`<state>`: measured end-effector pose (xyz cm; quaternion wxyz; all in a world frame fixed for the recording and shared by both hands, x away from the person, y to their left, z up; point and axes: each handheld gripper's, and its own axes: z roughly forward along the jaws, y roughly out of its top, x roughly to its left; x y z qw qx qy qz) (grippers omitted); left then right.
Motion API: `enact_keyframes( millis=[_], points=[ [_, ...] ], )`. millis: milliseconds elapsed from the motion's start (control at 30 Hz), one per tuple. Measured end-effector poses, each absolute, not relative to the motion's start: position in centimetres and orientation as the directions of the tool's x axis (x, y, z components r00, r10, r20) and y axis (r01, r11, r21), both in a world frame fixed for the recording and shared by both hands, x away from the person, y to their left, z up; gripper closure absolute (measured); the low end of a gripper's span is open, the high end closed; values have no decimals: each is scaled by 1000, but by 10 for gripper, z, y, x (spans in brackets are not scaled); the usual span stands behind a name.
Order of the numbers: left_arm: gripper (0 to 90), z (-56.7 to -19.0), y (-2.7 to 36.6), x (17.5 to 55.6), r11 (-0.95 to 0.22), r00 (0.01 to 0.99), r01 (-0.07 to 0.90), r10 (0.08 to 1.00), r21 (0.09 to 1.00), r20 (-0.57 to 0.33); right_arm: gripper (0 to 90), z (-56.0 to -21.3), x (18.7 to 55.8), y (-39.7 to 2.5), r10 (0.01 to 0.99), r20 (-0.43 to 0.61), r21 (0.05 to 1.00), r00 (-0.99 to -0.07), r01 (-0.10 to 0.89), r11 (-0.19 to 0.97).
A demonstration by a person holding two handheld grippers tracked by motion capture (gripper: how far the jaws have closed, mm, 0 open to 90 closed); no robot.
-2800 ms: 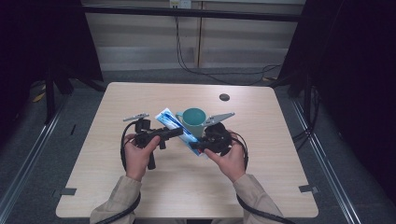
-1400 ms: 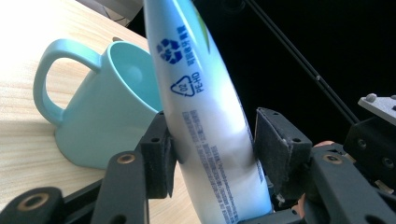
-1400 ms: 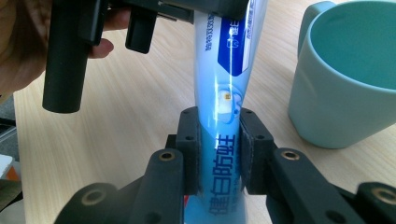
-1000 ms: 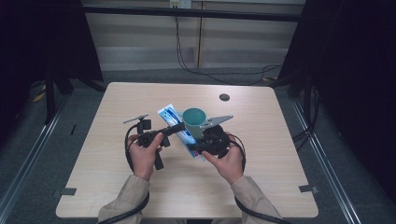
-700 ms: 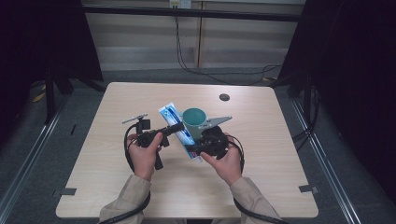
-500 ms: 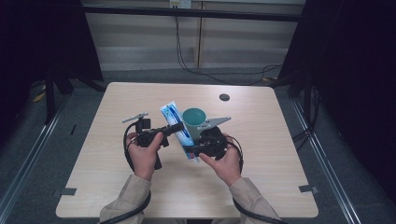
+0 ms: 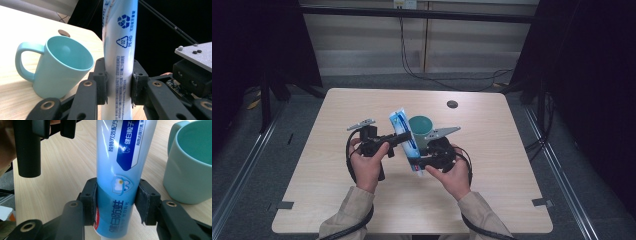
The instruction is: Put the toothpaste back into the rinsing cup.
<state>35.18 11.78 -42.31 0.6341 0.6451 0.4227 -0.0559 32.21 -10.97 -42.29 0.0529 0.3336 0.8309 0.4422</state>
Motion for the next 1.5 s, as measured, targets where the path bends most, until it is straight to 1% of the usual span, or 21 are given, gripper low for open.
enact_keyframes(
  millis=[267, 400, 500, 600, 667, 800, 900, 1033, 1133, 1267, 1433, 1500],
  points=[
    [720, -421, 114, 352, 128, 655, 605, 480, 786, -583, 543, -425, 322, -112, 601, 218, 772, -769, 513, 376],
    [721, -419, 114, 352, 112, 672, 586, 487, 803, -558, 505, -425, 322, -115, 595, 237, 778, -768, 517, 357],
    [722, -417, 114, 352, 82, 680, 566, 515, 820, -521, 447, -425, 321, -118, 598, 246, 785, -763, 519, 339],
    [723, -417, 117, 352, 89, 675, 568, 518, 818, -526, 362, -423, 320, -123, 604, 237, 791, -761, 513, 335],
    [722, -415, 119, 353, 76, 678, 561, 529, 824, -510, 310, -423, 319, -128, 613, 226, 789, -757, 511, 340],
    [722, -412, 121, 353, 72, 682, 551, 536, 832, -498, 243, -429, 320, -138, 626, 205, 775, -752, 515, 365],
    [722, -408, 122, 354, 55, 688, 545, 541, 837, -483, 210, -435, 318, -149, 641, 173, 773, -748, 507, 383],
    [722, -404, 123, 355, 22, 700, 532, 551, 847, -454, 188, -444, 314, -162, 658, 162, 756, -736, 521, 396],
    [722, -400, 125, 356, 16, 701, 530, 554, 848, -449, 192, -454, 311, -175, 664, 168, 742, -728, 537, 401],
    [722, -397, 126, 357, 2, 703, 526, 561, 850, -436, 175, -468, 304, -193, 696, 160, 717, -700, 567, 406],
    [722, -395, 124, 359, -35, 704, 528, 576, 848, -415, 165, -483, 297, -212, 723, 170, 702, -669, 597, 388],
    [723, -394, 123, 360, -35, 706, 527, 574, 849, -415, 155, -489, 293, -219, 732, 154, 689, -664, 603, 402]
  ],
)
